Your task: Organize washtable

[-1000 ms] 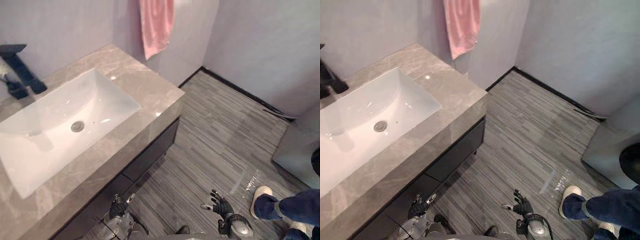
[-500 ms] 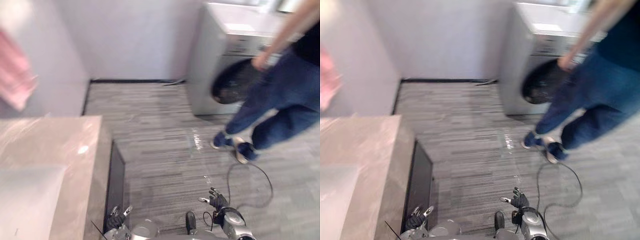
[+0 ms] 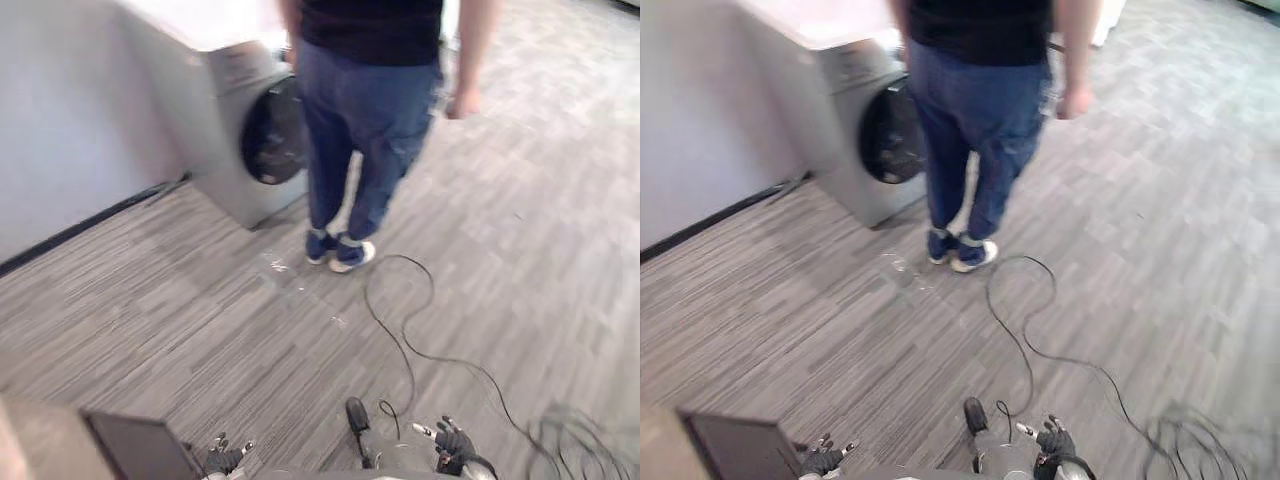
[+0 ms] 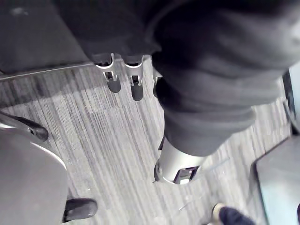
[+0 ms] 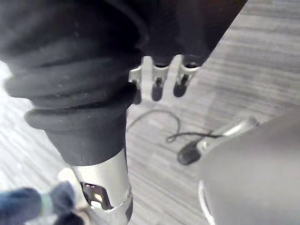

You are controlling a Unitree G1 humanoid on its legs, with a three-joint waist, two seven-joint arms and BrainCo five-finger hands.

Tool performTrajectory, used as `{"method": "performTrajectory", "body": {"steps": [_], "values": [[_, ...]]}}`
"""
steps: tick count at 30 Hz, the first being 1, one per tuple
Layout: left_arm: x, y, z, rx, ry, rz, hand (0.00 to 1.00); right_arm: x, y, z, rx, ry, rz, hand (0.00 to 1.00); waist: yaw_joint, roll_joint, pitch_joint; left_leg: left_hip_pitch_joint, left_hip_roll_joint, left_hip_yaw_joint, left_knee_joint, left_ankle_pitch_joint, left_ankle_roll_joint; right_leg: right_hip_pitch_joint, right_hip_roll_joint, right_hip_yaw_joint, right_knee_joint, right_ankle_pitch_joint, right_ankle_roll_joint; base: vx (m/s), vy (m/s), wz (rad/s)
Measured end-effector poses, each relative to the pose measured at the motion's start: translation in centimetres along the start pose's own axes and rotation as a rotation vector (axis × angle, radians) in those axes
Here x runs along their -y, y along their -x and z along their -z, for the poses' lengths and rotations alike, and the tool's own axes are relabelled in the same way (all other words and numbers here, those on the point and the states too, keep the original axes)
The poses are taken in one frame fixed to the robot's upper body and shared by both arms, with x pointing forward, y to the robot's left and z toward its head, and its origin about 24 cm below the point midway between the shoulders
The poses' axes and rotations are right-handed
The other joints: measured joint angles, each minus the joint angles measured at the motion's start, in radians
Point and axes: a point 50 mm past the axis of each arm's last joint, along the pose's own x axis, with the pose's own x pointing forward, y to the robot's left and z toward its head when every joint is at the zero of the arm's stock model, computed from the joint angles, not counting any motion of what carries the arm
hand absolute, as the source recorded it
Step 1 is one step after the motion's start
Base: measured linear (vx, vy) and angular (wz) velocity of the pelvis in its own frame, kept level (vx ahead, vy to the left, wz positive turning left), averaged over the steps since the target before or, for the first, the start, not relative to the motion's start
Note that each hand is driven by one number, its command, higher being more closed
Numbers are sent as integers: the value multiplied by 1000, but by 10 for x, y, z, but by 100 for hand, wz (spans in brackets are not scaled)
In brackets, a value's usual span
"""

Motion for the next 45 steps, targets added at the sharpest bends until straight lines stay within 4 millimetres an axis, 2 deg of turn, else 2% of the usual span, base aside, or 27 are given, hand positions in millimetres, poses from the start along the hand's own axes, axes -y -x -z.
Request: {"method": "performTrajectory", "body": {"steps": [1, 2, 3, 5, 6, 7, 8, 10, 11, 12, 13, 14, 15, 16, 17, 19, 20, 26, 32, 33, 35, 36, 37, 39, 40, 41, 45], "values": [[-4, -1, -4, 11, -12, -7, 0, -7, -1, -6, 22, -6, -19, 0, -3, -4, 3, -50, 12, 78, 65, 25, -12, -3, -6, -206, -9, -1, -54, -108, -49, -201], [-1, -1, -4, 13, -18, 3, 0, -1, -1, -9, 33, -3, -4, 0, 1, 2, 5, -47, 14, 173, 88, 35, 8, -13, -55, -579, 179, -300, -185, -94, -50, -197], [4, 0, -1, 6, -18, 17, 0, 4, -2, -13, 42, 4, 10, 0, -5, 16, 4, -5, 8, 221, 57, 35, 8, -8, -110, -775, 327, -436, -172, -8, -15, -136], [13, 2, 5, -10, -4, 38, 0, 12, -2, -17, 53, 6, 29, 0, -20, 53, 1, 35, -13, 309, 6, 34, 8, 28, -190, -981, 482, -579, -178, 48, 47, -124], [12, 3, 7, -18, 17, 27, 0, 9, -3, -17, 52, 13, 20, 0, -19, 52, -1, 47, -41, 363, -11, 35, 5, 53, -188, -1009, 461, -599, -162, -22, 25, -180], [11, 4, 14, -42, 22, 22, 0, 6, -3, -18, 52, 24, 9, 0, -12, 65, -6, 53, -50, 396, -28, 36, 3, 70, -158, -968, 393, -585, -111, -100, 47, -175], [12, 5, 19, -65, 23, 21, 0, 5, -4, -17, 47, 26, 5, 0, -6, 79, -11, 55, -45, 411, -36, 39, -2, 78, -125, -928, 336, -554, -92, -98, 58, -173], [10, 5, 20, -76, 35, 10, 0, 3, -4, -9, 12, 8, 11, 0, -3, 72, -13, 41, -34, 417, -20, 39, -17, 128, -65, -834, 163, -474, -49, -54, 11, -129], [9, 4, 17, -66, 41, 7, 0, 7, -3, -3, -12, 3, 25, 0, -10, 50, -9, 28, 7, 410, -17, 43, -25, 150, -54, -825, 115, -455, -26, -26, -83, -69], [7, 2, 14, -59, 51, -1, 0, 9, 0, 7, -41, -1, 31, 0, -7, 39, -10, 22, 21, 376, -17, 45, -28, 166, -43, -814, 87, -461, 7, -16, -89, -50], [9, 3, 15, -62, 55, 1, 0, 12, 1, 9, -49, -2, 40, 0, 6, 66, -26, 22, 45, 367, -29, 55, -23, 160, -40, -822, 110, -514, 76, 75, -42, -35], [19, 4, 20, -80, 77, 21, 0, 24, 0, 1, -30, 2, 66, 0, -7, 93, -25, -1, 86, 329, 7, 43, -16, 81, -86, -798, 342, -606, -46, 76, 4, 0], [21, 3, 16, -65, 96, 23, 0, 22, 1, 3, -35, -4, 64, 0, -20, 70, -16, -22, 69, 300, 52, 37, -23, 68, -146, -754, 381, -598, -58, 98, -22, 21], [15, 0, 4, -13, 115, 7, 0, 21, 2, 12, -67, -12, 68, 0, -2, 46, -11, -63, 56, 192, 130, 27, -40, 107, -171, -706, 320, -529, 24, 30, -106, 18], [13, 0, 3, -9, 124, 2, 0, 17, 2, 14, -78, -17, 59, 0, 11, 27, -12, -99, 40, 61, 142, 27, -44, 146, -153, -701, 227, -491, 38, 25, -132, 1], [12, 0, 1, 1, 140, 0, 0, 13, 2, 17, -87, -23, 51, 0, 28, 7, -7, -123, 39, -52, 70, 41, -68, 182, -144, -702, 146, -443, 40, -26, -49, -11], [14, 0, 1, 3, 149, 3, 0, 13, 2, 19, -99, -28, 52, 0, 28, 24, -16, -120, 51, -56, 38, 92, -109, 197, -145, -697, 116, -424, 47, -19, 53, -10], [15, 1, 8, -32, 137, 7, 0, 23, 7, 30, -126, -84, 102, 0, 25, 29, -31, -58, -14, -79, -95, 161, -28, 265, -170, -702, -1, -340, 86, 41, 199, 10], [12, 1, 11, -48, 127, 3, 0, 21, 8, 35, -144, -88, 94, 0, 24, 17, -48, -23, -62, -102, -81, 169, -32, 320, -205, -696, -41, -311, 99, 73, 236, 3], [-24, 5, 22, -95, 46, -58, 0, 7, 8, 40, -170, -39, 41, 0, 28, -40, -38, 28, -110, -67, -345, 385, 3, 337, -319, -583, -33, -299, 201, 29, 101, 0], [-24, 5, 22, -95, 46, -58, 0, 7, 8, 41, -170, -39, 41, 0, 27, -31, -32, 27, -110, -67, -345, 385, 3, 337, -319, -583, -33, -299, 201, 0, 0, 0], [-24, 5, 22, -96, 46, -58, 0, 7, 8, 40, -170, -39, 41, 0, 27, -44, -41, 28, -110, -67, -345, 385, 3, 336, -319, -583, -33, -299, 201, 0, 0, 0], [-24, 5, 22, -95, 46, -57, 0, 7, 8, 41, -170, -39, 41, 0, 27, -30, -32, 27, -110, -66, -345, 385, 3, 336, -318, -582, -33, -299, 201, 0, 0, 0], [-24, 6, 22, -95, 47, -58, 0, 7, 8, 41, -170, -41, 42, 0, 27, -42, -39, 28, -110, -63, -345, 385, 3, 335, -319, -580, -33, -299, 201, 0, 0, -2], [-24, 6, 22, -94, 49, -59, 0, 8, 8, 40, -169, -48, 43, 0, 27, -30, -31, 29, -110, -62, -345, 386, 3, 334, -319, -578, -32, -299, 201, 0, 0, -4], [-24, 6, 23, -94, 53, -60, 0, 8, 8, 40, -168, -53, 44, 0, 27, -41, -39, 30, -110, -61, -345, 386, 3, 335, -319, -577, -31, -299, 201, 0, 0, 0], [-25, 9, 28, -99, 103, -75, 0, 10, 9, 42, -170, -99, 50, 0, 26, -26, -29, 26, -111, -66, -345, 386, 3, 335, -323, -586, -18, -302, 204, 0, 0, 2]]}}
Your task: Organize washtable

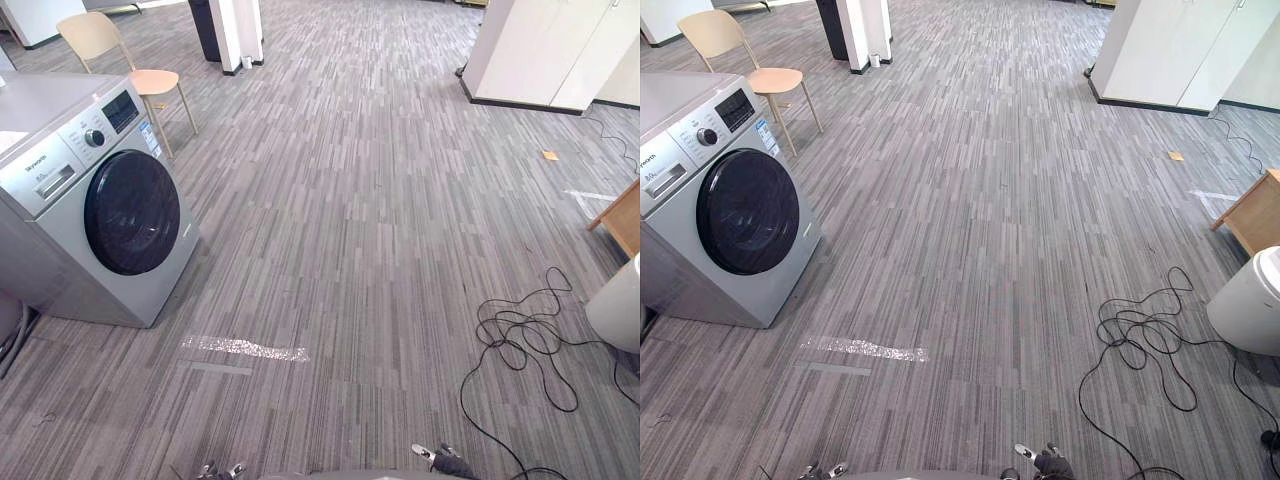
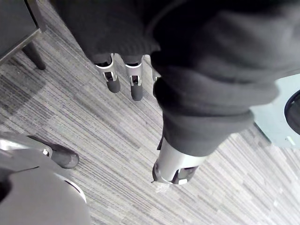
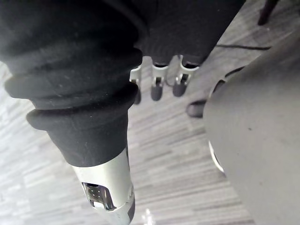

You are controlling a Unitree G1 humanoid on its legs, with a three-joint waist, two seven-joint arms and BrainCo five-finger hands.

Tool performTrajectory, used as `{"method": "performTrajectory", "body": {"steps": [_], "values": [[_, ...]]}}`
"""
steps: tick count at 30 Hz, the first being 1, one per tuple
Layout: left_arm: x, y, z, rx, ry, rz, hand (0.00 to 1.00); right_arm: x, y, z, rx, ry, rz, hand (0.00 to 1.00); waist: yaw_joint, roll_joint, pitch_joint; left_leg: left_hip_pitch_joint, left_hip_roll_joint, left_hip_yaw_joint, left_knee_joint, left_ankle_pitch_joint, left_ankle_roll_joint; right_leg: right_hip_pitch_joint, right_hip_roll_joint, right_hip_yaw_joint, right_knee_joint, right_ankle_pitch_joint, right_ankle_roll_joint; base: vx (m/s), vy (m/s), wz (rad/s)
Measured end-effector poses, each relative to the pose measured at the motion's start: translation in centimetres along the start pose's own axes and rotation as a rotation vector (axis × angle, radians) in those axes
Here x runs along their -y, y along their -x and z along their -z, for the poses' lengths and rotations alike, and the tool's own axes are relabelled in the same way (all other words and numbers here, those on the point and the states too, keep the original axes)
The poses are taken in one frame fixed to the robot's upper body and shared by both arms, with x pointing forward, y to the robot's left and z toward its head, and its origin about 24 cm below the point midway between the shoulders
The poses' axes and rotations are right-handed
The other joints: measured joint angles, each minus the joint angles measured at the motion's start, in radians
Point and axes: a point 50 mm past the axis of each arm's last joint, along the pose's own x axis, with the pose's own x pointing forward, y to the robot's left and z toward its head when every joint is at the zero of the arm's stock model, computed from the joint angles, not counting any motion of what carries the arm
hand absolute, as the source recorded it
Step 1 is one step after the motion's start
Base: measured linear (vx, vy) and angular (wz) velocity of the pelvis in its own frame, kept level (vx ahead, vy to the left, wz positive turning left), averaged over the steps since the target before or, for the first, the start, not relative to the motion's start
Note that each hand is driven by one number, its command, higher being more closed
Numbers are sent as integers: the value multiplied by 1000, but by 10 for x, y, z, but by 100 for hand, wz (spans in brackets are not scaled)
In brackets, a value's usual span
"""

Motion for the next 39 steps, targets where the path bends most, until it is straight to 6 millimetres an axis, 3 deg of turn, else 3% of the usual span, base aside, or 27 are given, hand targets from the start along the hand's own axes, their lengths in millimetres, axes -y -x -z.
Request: {"method": "performTrajectory", "body": {"steps": [6, 8, 9, 11, 13, 15, 18, 20, 22, 23, 24, 25, 26, 27, 28, 30, 32, 35, 36, 37, 38, 39], "values": [[1, 2, -4, 39, 41, -8, 0, -4, 0, 0, -2, 1, -36, 0, -2, -10, 0, -22, -10, -41, 16, -4, -3, -39, -32, -36, 99, -54, 18, -11, -25, 22], [5, 2, -10, 67, 35, 12, 0, -4, 0, -3, 7, 3, -38, 0, 1, -10, 20, -52, -16, -50, 58, -38, 30, -89, -66, -50, 217, -111, 22, 4, 14, 27], [6, 2, -13, 79, 31, 21, 0, -6, -1, -8, 24, 5, -43, 0, 2, -25, 37, -58, -22, -50, 86, -56, 42, -128, -98, -53, 328, -152, 16, 15, 47, 10], [7, 2, -14, 84, 25, 26, 0, -2, -2, -17, 57, 15, -36, 0, 0, -8, 65, -39, -21, -50, 97, -70, 49, -223, -141, -44, 526, -183, -20, 71, 40, -9], [6, 2, -14, 82, 2, 30, 0, -5, -2, -26, 97, 13, -48, 0, -9, -7, 69, -18, 13, -43, 99, -85, 22, -306, -136, -56, 619, -255, -7, 184, -24, -19], [6, 2, -15, 82, -20, 39, 0, -5, -2, -28, 108, 10, -49, 0, -11, -6, 70, -17, 33, -39, 100, -98, 2, -345, -130, -66, 566, -258, -4, 208, -32, -10], [5, 3, -14, 80, -40, 40, 0, -8, -3, -33, 124, -8, -55, 0, -25, -2, 73, 11, 65, -41, 85, -117, -31, -379, -105, -63, 402, -212, 5, 270, -54, 2], [5, 3, -13, 79, -62, 43, 0, -9, -3, -33, 126, -10, -56, 0, -30, 1, 73, 38, 88, -56, 95, -154, -85, -378, -100, -67, 385, -177, -24, 377, -148, 22], [6, 2, -11, 67, -61, 43, 0, -10, -4, -35, 126, -21, -62, 0, -40, 10, 73, 32, 131, -82, 142, -209, -157, -378, -72, -97, 423, -180, -32, 392, -213, 41], [4, 3, -8, 52, -55, 35, 0, -14, -5, -39, 129, -20, -69, 0, -49, 16, 72, 19, 177, -86, 203, -235, -196, -365, -10, -121, 400, -148, -75, 524, -264, 32], [-3, 2, -12, 62, -52, 18, 0, -20, -5, -33, 108, -26, -79, 0, -48, -21, 68, -20, 177, -61, 298, -237, -196, -348, 19, -115, 330, -70, -131, 558, -288, 18], [-5, 2, -13, 62, -51, 11, 0, -21, -5, -31, 100, -26, -81, 0, -47, -29, 69, -39, 185, -45, 365, -250, -207, -323, 36, -122, 294, -89, -145, 549, -298, -43], [4, 3, -6, 42, -18, 25, 0, -21, -6, -36, 107, 6, -88, 0, -29, 3, 71, -80, 239, -20, 530, -263, -205, -264, 102, -104, 232, -92, -151, 520, -303, -81], [8, 3, -5, 39, 6, 27, 0, -20, -6, -39, 115, 44, -92, 0, -21, 25, 80, -158, 270, -26, 726, -211, -212, -219, 143, -74, 190, -111, -163, 500, -291, -92], [10, 3, -4, 38, 12, 29, 0, -21, -6, -43, 121, 66, -96, 0, -21, 32, 86, -191, 280, -39, 806, -224, -215, -195, 155, -62, 176, -120, -166, 486, -284, -63], [14, 2, -11, 57, 26, 38, 0, -19, -8, -42, 96, 129, -91, 0, -18, 25, 119, -274, 274, -44, 954, -291, -210, -77, 168, -33, 123, -149, -176, 520, -264, -29], [19, 2, -21, 102, 34, 57, 0, -20, -8, -38, 80, 156, -92, 0, 7, 15, 125, -370, 254, -41, 945, -308, -190, 10, 164, -20, 78, -168, -170, 436, -143, -19], [26, 4, -36, 172, 13, 90, 0, -32, -9, -43, 86, 231, -126, 0, 51, 0, 133, -520, 184, -56, 625, -276, -199, 84, 139, 7, 44, -213, -126, 434, 21, -43], [29, 5, -41, 194, -6, 103, 0, -39, -10, -49, 101, 263, -141, 0, 58, 4, 135, -558, 165, -77, 446, -175, -177, 107, 135, 21, 36, -239, -105, 480, 136, -45], [29, 5, -46, 218, -56, 103, 0, -45, -10, -48, 98, 328, -159, 0, 77, -14, 136, -550, 158, -75, 386, -18, -175, 130, 120, 42, 35, -260, -89, 504, 151, -44], [29, 5, -50, 236, -90, 101, 0, -52, -10, -48, 102, 350, -177, 0, 86, -19, 132, -542, 152, -63, 380, 24, -157, 134, 108, 55, 36, -265, -83, 533, 159, -40], [33, 4, -64, 282, -148, 110, 0, -64, -10, -50, 110, 384, -208, 0, 84, -41, 138, -539, 143, -64, 403, 13, -126, 124, 94, 57, 62, -258, -74, 642, 190, -32]]}}
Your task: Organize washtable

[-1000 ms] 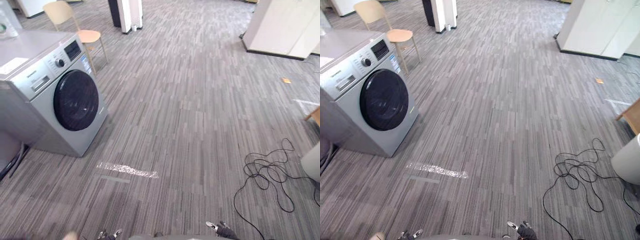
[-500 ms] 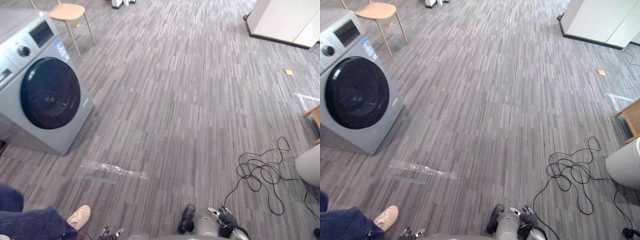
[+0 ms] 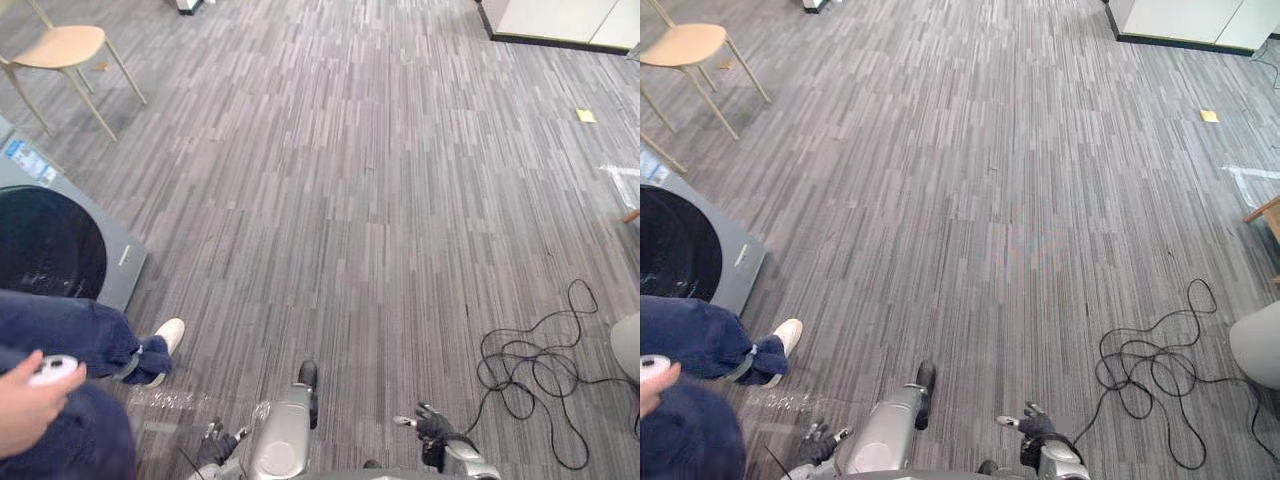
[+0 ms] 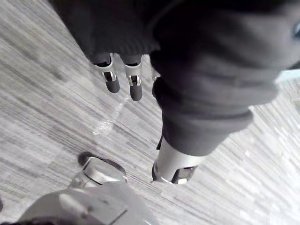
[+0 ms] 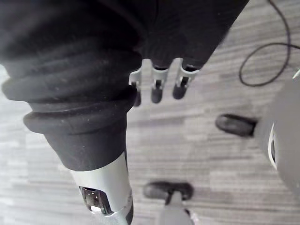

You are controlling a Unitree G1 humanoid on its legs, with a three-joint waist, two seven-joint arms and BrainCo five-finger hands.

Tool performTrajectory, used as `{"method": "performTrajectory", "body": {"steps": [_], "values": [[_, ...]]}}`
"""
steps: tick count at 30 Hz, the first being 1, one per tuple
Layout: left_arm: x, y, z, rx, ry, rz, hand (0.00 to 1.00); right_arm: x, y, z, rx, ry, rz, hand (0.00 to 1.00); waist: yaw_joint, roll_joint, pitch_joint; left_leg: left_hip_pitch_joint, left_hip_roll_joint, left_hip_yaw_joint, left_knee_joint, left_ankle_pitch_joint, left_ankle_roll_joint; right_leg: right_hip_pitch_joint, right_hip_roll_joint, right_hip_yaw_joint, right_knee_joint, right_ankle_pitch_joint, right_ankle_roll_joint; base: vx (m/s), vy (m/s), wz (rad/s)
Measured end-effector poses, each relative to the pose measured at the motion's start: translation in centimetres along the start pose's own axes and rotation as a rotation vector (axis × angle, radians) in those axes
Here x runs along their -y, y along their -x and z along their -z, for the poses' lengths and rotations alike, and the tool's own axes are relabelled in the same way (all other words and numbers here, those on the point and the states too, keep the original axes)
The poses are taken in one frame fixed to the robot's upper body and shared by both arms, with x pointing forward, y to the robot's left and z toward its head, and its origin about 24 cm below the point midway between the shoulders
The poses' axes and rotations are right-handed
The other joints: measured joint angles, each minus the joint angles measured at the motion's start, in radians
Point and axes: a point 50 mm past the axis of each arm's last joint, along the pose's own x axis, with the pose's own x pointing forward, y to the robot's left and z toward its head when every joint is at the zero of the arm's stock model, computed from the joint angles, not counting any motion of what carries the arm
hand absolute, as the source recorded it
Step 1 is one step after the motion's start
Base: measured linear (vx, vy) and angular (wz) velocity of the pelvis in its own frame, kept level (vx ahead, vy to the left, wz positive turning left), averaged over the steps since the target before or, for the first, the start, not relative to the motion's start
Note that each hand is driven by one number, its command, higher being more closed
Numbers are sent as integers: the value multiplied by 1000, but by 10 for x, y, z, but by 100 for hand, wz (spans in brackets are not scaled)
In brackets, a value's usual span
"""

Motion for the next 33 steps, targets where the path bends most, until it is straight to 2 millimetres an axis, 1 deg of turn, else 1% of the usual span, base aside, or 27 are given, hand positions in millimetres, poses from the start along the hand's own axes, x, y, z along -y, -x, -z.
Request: {"method": "performTrajectory", "body": {"steps": [1, 2, 4, 5, 6, 7, 9, 10, 11, 12, 13, 14, 15, 18, 19, 20, 21, 22, 23, 24, 25, 26, 27, 29, 30, 31, 33], "values": [[2, -2, -7, 20, -38, 17, 0, -9, -3, -9, 19, 16, -25, 0, -1, -8, 2, 2, 13, 12, 57, -11, 54, -24, -13, 28, 80, 15, 24, 635, 193, -35], [2, -3, -9, 25, -54, 21, 0, -12, -3, -11, 24, 24, -32, 0, 2, -11, 2, 5, 25, 28, 93, -23, 47, -36, -20, 53, 133, 28, 45, 600, 223, -45], [1, -4, -9, 25, -103, 26, 0, -14, -3, -14, 34, 20, -33, 0, -3, -11, -1, 50, 23, 50, 141, -79, 71, -90, -47, 97, 361, 76, 75, 411, 191, -34], [3, -3, -7, 18, -145, 41, 0, -9, -2, -8, 27, -1, -17, 0, -8, -4, -19, 141, 25, 47, 90, -172, 96, -163, -73, 118, 576, 131, 83, 482, 199, -1], [0, -6, -8, 10, -182, 45, 0, -9, -1, -5, 17, -34, -13, 0, -20, -20, -15, 177, 1, 48, 82, -192, 119, -228, -104, 130, 734, 197, 75, 616, 217, 18], [-3, -7, -6, -15, -195, 41, 0, -6, 0, 1, -4, -72, -1, 0, -36, -20, -11, 251, -24, 42, 64, -233, 146, -319, -149, 123, 954, 206, 48, 495, 182, 30], [-5, -6, 5, -68, -162, 31, 0, -2, 3, 10, -22, -103, 15, 0, -51, -1, -8, 342, -26, 22, 19, -254, 153, -376, -154, 79, 1051, 146, 17, 514, 158, 32], [-9, -4, 16, -120, -141, 13, 0, 1, 3, 4, 14, -137, 26, 0, -78, 9, -7, 440, -28, -11, -63, -258, 159, -430, -143, 9, 1043, 67, 4, 516, 118, 42], [-11, -3, 20, -140, -141, 7, 0, 2, 3, 1, 27, -153, 32, 0, -89, 14, -4, 481, -26, -23, -92, -258, 159, -450, -135, -22, 1004, 30, 0, 645, 55, 59], [-12, -2, 26, -171, -138, 1, 0, 7, 3, -3, 58, -211, 49, 0, -103, 24, -3, 537, -17, -38, -138, -263, 160, -496, -107, -70, 873, -18, 0, 540, 10, 50], [-12, -2, 29, -186, -137, 0, 0, 10, 3, -5, 72, -241, 58, 0, -112, 30, 0, 563, -12, -49, -158, -267, 156, -516, -91, -94, 774, -21, -1, 675, -11, 68], [-12, -1, 33, -209, -128, -1, 0, 15, 4, -7, 87, -271, 73, 0, -122, 36, 2, 607, -5, -70, -194, -275, 141, -545, -63, -143, 516, 10, 13, 468, -30, 80], [-15, 0, 37, -229, -105, -6, 0, 17, 4, -6, 88, -313, 82, 0, -133, 31, 2, 655, -8, -86, -230, -287, 121, -563, -56, -189, 267, 90, 39, 480, -46, 81], [-24, 5, 50, -294, -29, -54, 0, 23, 5, -5, 86, -362, 99, 0, -140, 18, -5, 754, -23, -124, -222, -328, 53, -657, -76, -182, 192, 115, 48, 702, -134, 66], [-31, 9, 55, -313, -8, -71, 0, 22, 6, 5, 57, -373, 104, 0, -143, -2, -30, 765, -38, -155, -143, -331, 52, -659, -68, -134, 208, 109, 16, 793, -202, 75], [-31, 10, 58, -323, 1, -73, 0, 22, 7, 11, 38, -384, 108, 0, -145, 7, -46, 756, -34, -173, -78, -332, 55, -652, -49, -88, 209, 175, -60, 896, -269, 93], [-21, 14, 66, -355, 44, -54, 0, 35, 11, 18, 27, -406, 147, 0, -159, 56, -85, 684, 5, -194, 118, -311, 18, -623, -23, -114, 236, 264, -103, 898, -283, 76], [-10, 19, 75, -382, 127, -57, 0, 47, 12, 18, 28, -405, 167, 0, -159, 116, -91, 603, 55, -193, 336, -182, -141, -572, 14, -145, 247, 278, -113, 868, -262, 43], [-9, 21, 79, -394, 158, -65, 0, 51, 13, 16, 30, -395, 170, 0, -151, 147, -91, 566, 77, -181, 425, -56, -182, -542, 46, -140, 242, 250, -119, 989, -222, -38], [-6, 26, 86, -419, 215, -79, 0, 53, 13, 15, 29, -387, 167, 0, -127, 165, -85, 476, 136, -99, 599, 128, -163, -469, 105, -100, 190, 216, -124, 966, -186, -67], [-6, 25, 84, -410, 220, -76, 0, 50, 11, 12, 30, -403, 162, 0, -124, 171, -68, 363, 189, -21, 788, -1, -78, -383, 134, -82, 150, 185, -125, 959, -172, -60], [-8, 23, 81, -399, 232, -85, 0, 46, 9, 12, 20, -414, 156, 0, -116, 155, -55, 319, 197, 14, 836, -60, -32, -338, 135, -69, 137, 170, -127, 744, -160, -35], [-12, 19, 74, -365, 255, -97, 0, 35, 7, 14, -12, -422, 138, 0, -85, 107, -34, 233, 186, 64, 846, -162, 3, -247, 124, -42, 100, 145, -129, 575, -125, -29], [-18, 16, 65, -322, 273, -108, 0, 18, 5, 18, -40, -399, 93, 0, -55, 53, -29, 82, 156, 86, 705, -242, 8, -146, 104, -24, 48, 110, -102, 713, -113, -28], [-19, 14, 61, -300, 296, -111, 0, 12, 3, 15, -46, -380, 72, 0, -33, 36, -24, 1, 121, 80, 495, -243, 13, -94, 90, -5, 24, 78, -79, 866, -31, -47], [-21, 15, 60, -290, 332, -129, 0, 8, 1, 11, -44, -362, 59, 0, -14, 28, -22, -24, 82, 61, 186, -209, -23, -49, 71, 12, 2, 51, -57, 723, 37, -51], [-14, 20, 68, -311, 389, -138, 0, 8, 0, 7, -34, -332, 48, 0, 21, 50, -19, -45, 72, 28, -105, -148, -84, 15, 72, 47, -30, 10, -24, 840, 192, -65]]}}
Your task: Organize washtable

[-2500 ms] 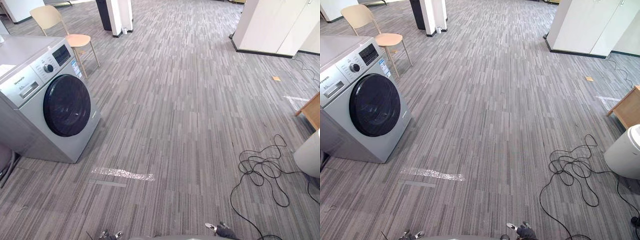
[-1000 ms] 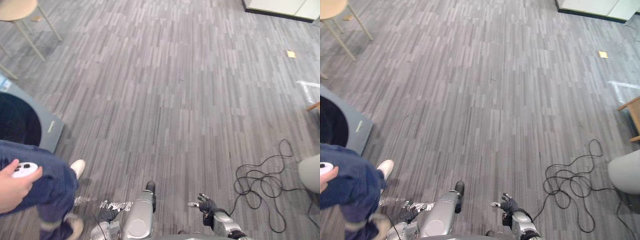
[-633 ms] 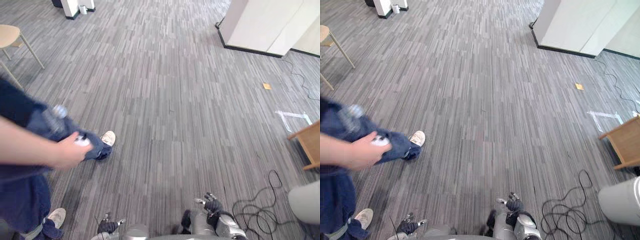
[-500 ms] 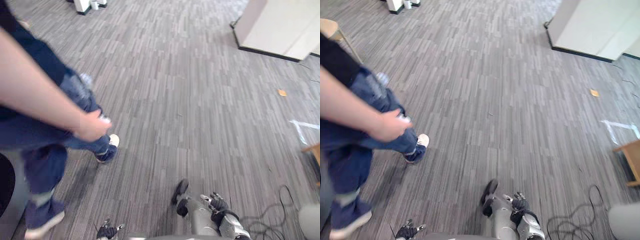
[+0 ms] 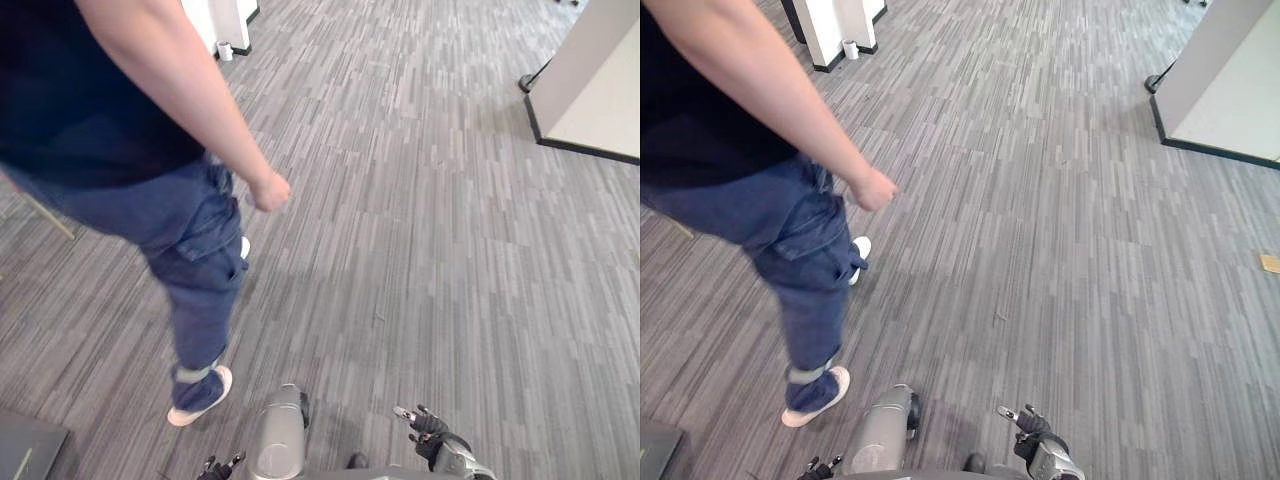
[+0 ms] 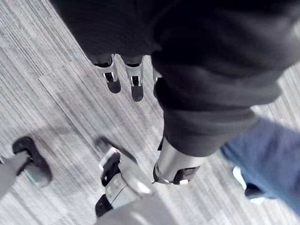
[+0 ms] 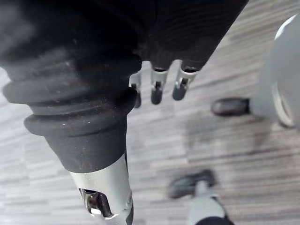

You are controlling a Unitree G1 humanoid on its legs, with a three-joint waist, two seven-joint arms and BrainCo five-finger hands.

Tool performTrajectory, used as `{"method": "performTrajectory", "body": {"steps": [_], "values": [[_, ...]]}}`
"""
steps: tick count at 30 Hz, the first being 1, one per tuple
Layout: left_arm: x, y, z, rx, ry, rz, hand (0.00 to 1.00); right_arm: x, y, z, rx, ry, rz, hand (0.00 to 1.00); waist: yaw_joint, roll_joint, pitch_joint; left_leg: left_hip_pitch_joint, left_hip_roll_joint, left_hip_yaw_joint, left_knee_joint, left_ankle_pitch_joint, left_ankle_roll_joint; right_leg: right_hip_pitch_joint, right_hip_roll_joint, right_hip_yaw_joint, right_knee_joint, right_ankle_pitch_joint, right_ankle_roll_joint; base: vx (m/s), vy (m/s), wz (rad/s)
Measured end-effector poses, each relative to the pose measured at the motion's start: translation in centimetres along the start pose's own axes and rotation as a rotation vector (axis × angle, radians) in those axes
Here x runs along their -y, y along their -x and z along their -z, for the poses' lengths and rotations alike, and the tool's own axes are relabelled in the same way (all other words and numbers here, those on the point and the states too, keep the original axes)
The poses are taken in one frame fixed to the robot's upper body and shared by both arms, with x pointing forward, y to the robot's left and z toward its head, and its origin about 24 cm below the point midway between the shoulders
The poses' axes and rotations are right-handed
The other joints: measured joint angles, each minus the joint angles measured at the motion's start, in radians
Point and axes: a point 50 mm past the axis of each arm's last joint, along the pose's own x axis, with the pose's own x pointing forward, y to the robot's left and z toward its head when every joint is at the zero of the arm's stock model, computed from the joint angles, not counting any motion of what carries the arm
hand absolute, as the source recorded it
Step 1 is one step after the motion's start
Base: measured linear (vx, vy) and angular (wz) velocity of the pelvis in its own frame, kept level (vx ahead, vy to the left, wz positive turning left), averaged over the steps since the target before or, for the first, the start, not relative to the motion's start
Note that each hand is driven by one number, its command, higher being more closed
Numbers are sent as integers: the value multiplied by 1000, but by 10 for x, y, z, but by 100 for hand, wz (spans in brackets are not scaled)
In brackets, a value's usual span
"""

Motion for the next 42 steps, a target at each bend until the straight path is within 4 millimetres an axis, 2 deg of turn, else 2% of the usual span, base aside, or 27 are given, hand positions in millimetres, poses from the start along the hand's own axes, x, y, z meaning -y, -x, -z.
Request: {"method": "performTrajectory", "body": {"steps": [2, 4, 5, 6, 7, 8, 10, 14, 17, 18, 19, 20, 21, 22, 23, 24, 25, 29, 31, 32, 33, 34, 35, 37, 38, 41, 42], "values": [[-10, 6, 23, -67, 76, -46, 0, 2, 1, 9, -33, 12, 3, 0, 19, 29, -14, -34, 12, -3, 23, 116, 32, 116, -23, 37, -12, -73, 29, 813, 265, -57], [-22, 9, 27, -73, 181, -101, 0, -5, 2, 19, -66, -11, -13, 0, 20, -25, -43, -2, -42, -5, 71, 193, 102, 39, -110, 44, 246, -81, 28, 767, 274, -24], [-27, 10, 28, -73, 193, -115, 0, -7, 2, 21, -67, -22, -17, 0, 18, -40, -44, 17, -59, 0, 85, 179, 124, -2, -135, 57, 378, -67, 50, 809, 328, -13], [-36, 11, 26, -68, 180, -136, 0, -8, 3, 25, -73, -61, -13, 0, 2, -64, -47, 49, -94, 5, 142, 127, 196, -76, -188, 83, 616, 19, 102, 786, 308, 21], [-39, 9, 20, -59, 164, -143, 0, -6, 4, 29, -79, -93, -4, 0, -21, -84, -42, 91, -122, 6, 195, 45, 213, -149, -230, 96, 842, 138, 128, 779, 280, 32], [-39, 8, 17, -49, 162, -141, 0, -5, 4, 29, -79, -106, 3, 0, -21, -85, -35, 127, -134, 5, 203, 12, 220, -187, -247, 93, 942, 148, 125, 882, 263, 24], [-32, 5, 10, -33, 124, -123, 0, 6, 5, 25, -53, -154, 34, 0, -37, -66, -22, 323, -146, -21, 127, -59, 246, -300, -266, -10, 1138, 73, 34, 678, 165, 11], [-12, -3, -16, 47, 102, -65, 0, 20, 6, 8, 49, -172, 53, 0, -98, -50, -18, 513, -143, -110, 8, -120, 248, -497, -258, -230, 820, -44, 8, 663, 54, 62], [-2, -7, -24, 67, 10, -43, 0, 35, 10, 10, 63, -200, 100, 0, -108, -58, -15, 679, -172, -140, -80, -209, 221, -589, -265, -302, 204, 104, 132, 655, -80, 48], [-4, -6, -21, 55, -12, -50, 0, 37, 9, 7, 71, -198, 107, 0, -111, -46, -19, 709, -164, -139, -82, -235, 215, -615, -260, -297, 212, 104, 126, 835, -160, 33], [-14, -4, -5, -4, -37, -82, 0, 47, 11, 4, 75, -179, 126, 0, -127, 10, -49, 757, -113, -150, -46, -279, 173, -632, -200, -301, 267, 106, 45, 948, -135, 37], [-20, -3, -2, -17, -51, -96, 0, 46, 11, 10, 43, -168, 119, 0, -155, 7, -51, 710, -101, -145, 138, -292, 140, -620, -167, -294, 319, 108, -11, 1182, -234, 43], [-21, -2, 3, -34, -30, -104, 0, 46, 11, 16, 5, -176, 121, 0, -159, 20, -57, 608, -79, -131, 456, -256, 60, -592, -92, -264, 325, 193, -145, 1028, -215, 30], [-20, -1, 8, -60, 3, -106, 0, 52, 12, 14, 5, -175, 131, 0, -159, 58, -61, 560, -42, -125, 590, -194, 4, -577, -65, -257, 335, 233, -167, 986, -216, -31], [-12, 2, 25, -112, 44, -90, 0, 59, 12, 6, 18, -160, 146, 0, -136, 107, -67, 481, 40, -57, 761, 84, 25, -528, 1, -228, 330, 167, -147, 1136, -141, -63], [-6, 2, 29, -122, 72, -74, 0, 58, 11, 4, 20, -162, 145, 0, -117, 112, -45, 406, 103, 11, 893, 177, 100, -438, 35, -191, 276, 133, -124, 1102, -100, -69], [-6, 1, 25, -105, 78, -66, 0, 55, 10, 3, 14, -166, 143, 0, -112, 95, -18, 348, 118, 45, 978, 91, 143, -354, 41, -168, 241, 109, -113, 897, -78, -50], [-16, 0, 7, -38, 66, -70, 0, 18, 3, 7, -24, -156, 62, 0, -47, -32, 7, 99, 39, 93, 813, -90, 134, -92, -34, -73, 103, 33, -53, 829, -19, -56], [-13, -1, 5, -27, 59, -61, 0, -3, -3, -15, 22, -100, -4, 0, -11, -38, 10, -5, 14, 74, 277, -42, 82, 8, -77, -43, 59, -5, 8, 865, 114, -100], [-12, 0, 8, -37, 59, -58, 0, -5, -4, -19, 33, -93, -11, 0, 5, -18, 5, -14, 20, 57, 143, -8, 53, 42, -81, -34, 43, -17, 28, 1089, 305, -108], [-9, 2, 18, -64, 47, -49, 0, -7, -4, -21, 49, -93, -15, 0, 24, 13, -3, -37, 49, 57, 138, 124, 27, 105, -78, 2, 10, -35, 47, 1136, 394, -73], [-9, 3, 18, -66, 38, -43, 0, -12, -4, -18, 43, -102, -27, 0, 27, 5, -6, -44, 25, 52, 228, 157, 117, 142, -104, 1, 25, -13, 29, 1139, 420, -46], [-10, 2, 15, -52, 35, -40, 0, -15, -4, -17, 39, -106, -33, 0, 24, -8, -9, -41, 9, 51, 247, 126, 160, 123, -121, 1, 82, 3, 13, 926, 382, 10], [-19, 2, 9, -46, 15, -50, 0, -11, -3, -11, 30, -133, -19, 0, -1, -47, -12, 36, -49, 67, 308, 7, 233, -16, -218, 71, 516, 134, 130, 864, 366, 30], [-20, 2, 9, -46, 4, -53, 0, -9, -3, -9, 26, -140, -11, 0, -3, -51, -10, 65, -54, 74, 325, -22, 245, -54, -234, 91, 659, 168, 135, 783, 312, 28], [-22, 1, 6, -42, -38, -52, 0, 4, 2, 10, -18, -155, 30, 0, -28, -40, -1, 282, -93, 52, 293, -121, 264, -219, -292, 14, 1180, 200, 118, 652, 223, 35], [-21, 0, 1, -31, -58, -48, 0, 9, 4, 16, -29, -146, 42, 0, -40, -36, -3, 383, -97, 30, 216, -147, 267, -280, -289, -52, 1231, 154, 54, 665, 175, 33]]}}
